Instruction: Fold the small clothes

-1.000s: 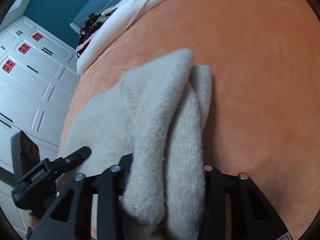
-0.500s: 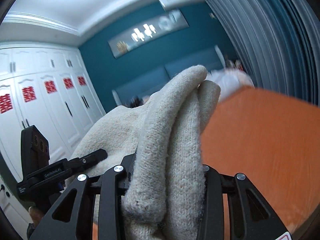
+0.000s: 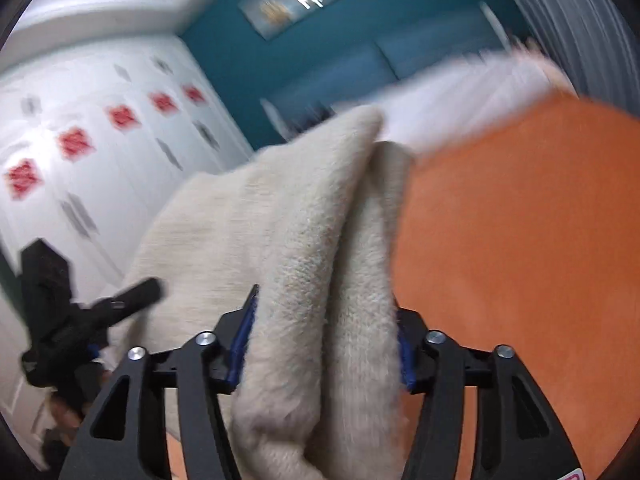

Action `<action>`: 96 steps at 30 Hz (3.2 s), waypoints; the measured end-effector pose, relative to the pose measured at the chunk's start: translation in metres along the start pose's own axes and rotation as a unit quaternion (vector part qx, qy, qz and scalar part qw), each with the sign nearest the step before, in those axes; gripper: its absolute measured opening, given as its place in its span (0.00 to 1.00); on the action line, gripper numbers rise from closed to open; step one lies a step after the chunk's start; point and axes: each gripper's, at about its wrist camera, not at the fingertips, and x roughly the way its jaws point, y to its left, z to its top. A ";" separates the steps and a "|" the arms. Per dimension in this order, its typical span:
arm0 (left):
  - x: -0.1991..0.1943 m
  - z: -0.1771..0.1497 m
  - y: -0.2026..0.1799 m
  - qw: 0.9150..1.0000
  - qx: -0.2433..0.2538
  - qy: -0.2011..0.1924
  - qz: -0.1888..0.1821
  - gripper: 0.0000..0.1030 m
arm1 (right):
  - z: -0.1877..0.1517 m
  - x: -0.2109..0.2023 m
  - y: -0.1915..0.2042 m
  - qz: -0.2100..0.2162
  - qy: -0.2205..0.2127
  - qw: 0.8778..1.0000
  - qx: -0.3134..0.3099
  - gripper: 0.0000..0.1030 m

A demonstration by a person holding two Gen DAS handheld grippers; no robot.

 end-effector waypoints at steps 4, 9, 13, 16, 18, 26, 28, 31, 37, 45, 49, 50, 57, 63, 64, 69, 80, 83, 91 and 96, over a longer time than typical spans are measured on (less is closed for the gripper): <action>0.048 -0.075 0.086 0.990 -0.110 0.084 0.031 0.72 | -0.072 0.034 -0.040 -0.030 0.065 0.996 0.053 0.47; 0.042 -0.080 0.113 0.986 -0.159 0.044 0.014 0.85 | -0.058 0.038 -0.032 -0.039 0.043 0.998 0.030 0.66; 0.080 -0.066 0.114 0.985 -0.159 0.061 0.012 0.90 | -0.040 0.084 -0.028 -0.022 0.069 0.996 0.052 0.79; 0.119 -0.070 0.125 0.977 -0.188 0.103 0.009 0.81 | -0.046 0.138 -0.030 -0.037 0.122 0.990 0.060 0.74; 0.127 -0.071 0.125 0.975 -0.193 0.109 0.010 0.64 | -0.043 0.156 -0.020 -0.023 0.144 0.988 0.046 0.42; 0.108 -0.048 0.094 0.988 -0.126 0.088 0.018 0.49 | -0.012 0.125 -0.002 -0.041 0.081 0.995 -0.029 0.35; 0.129 -0.059 0.086 0.987 -0.098 0.118 0.052 0.52 | -0.028 0.164 -0.033 -0.075 0.154 0.985 0.008 0.40; 0.120 -0.064 0.068 0.990 -0.047 0.095 0.097 0.56 | -0.025 0.129 -0.026 -0.059 0.102 0.993 0.019 0.43; 0.096 -0.062 0.046 0.985 0.014 0.084 0.151 0.54 | -0.030 0.071 0.008 -0.078 0.033 0.995 -0.048 0.43; 0.076 -0.071 0.033 0.981 0.021 0.089 0.173 0.54 | -0.060 0.095 0.001 -0.123 0.097 0.985 -0.070 0.19; 0.062 -0.078 0.028 0.977 0.031 0.084 0.191 0.54 | -0.062 0.049 0.023 -0.115 0.057 0.989 -0.076 0.19; 0.059 -0.081 0.026 0.977 0.032 0.084 0.193 0.54 | -0.064 0.039 0.024 -0.117 0.050 0.989 -0.075 0.19; 0.040 -0.101 0.014 0.976 0.037 0.083 0.200 0.60 | -0.081 0.022 0.033 -0.127 0.053 0.987 -0.089 0.19; 0.053 -0.110 0.035 0.975 0.000 0.116 0.188 0.62 | -0.072 0.065 0.005 -0.128 0.089 0.986 -0.065 0.51; 0.056 -0.114 0.038 0.974 -0.001 0.125 0.188 0.62 | -0.072 0.076 -0.001 -0.127 0.103 0.985 -0.058 0.52; 0.063 -0.137 0.027 0.976 0.049 0.129 0.171 0.74 | -0.063 0.099 0.002 -0.109 0.132 0.983 -0.059 0.18; 0.086 -0.103 0.054 0.968 0.015 0.113 0.225 0.63 | -0.047 0.109 -0.005 -0.110 0.124 0.985 -0.050 0.10; 0.101 -0.118 0.065 0.964 -0.007 0.149 0.219 0.63 | -0.068 0.108 -0.022 -0.088 0.103 0.990 -0.031 0.09; 0.062 -0.134 0.053 0.972 -0.029 0.105 0.209 0.69 | -0.072 0.040 0.008 -0.118 0.044 0.991 -0.051 0.35; 0.039 -0.151 0.033 0.974 -0.023 0.086 0.209 0.82 | -0.122 0.016 0.005 -0.171 0.042 0.983 -0.043 0.43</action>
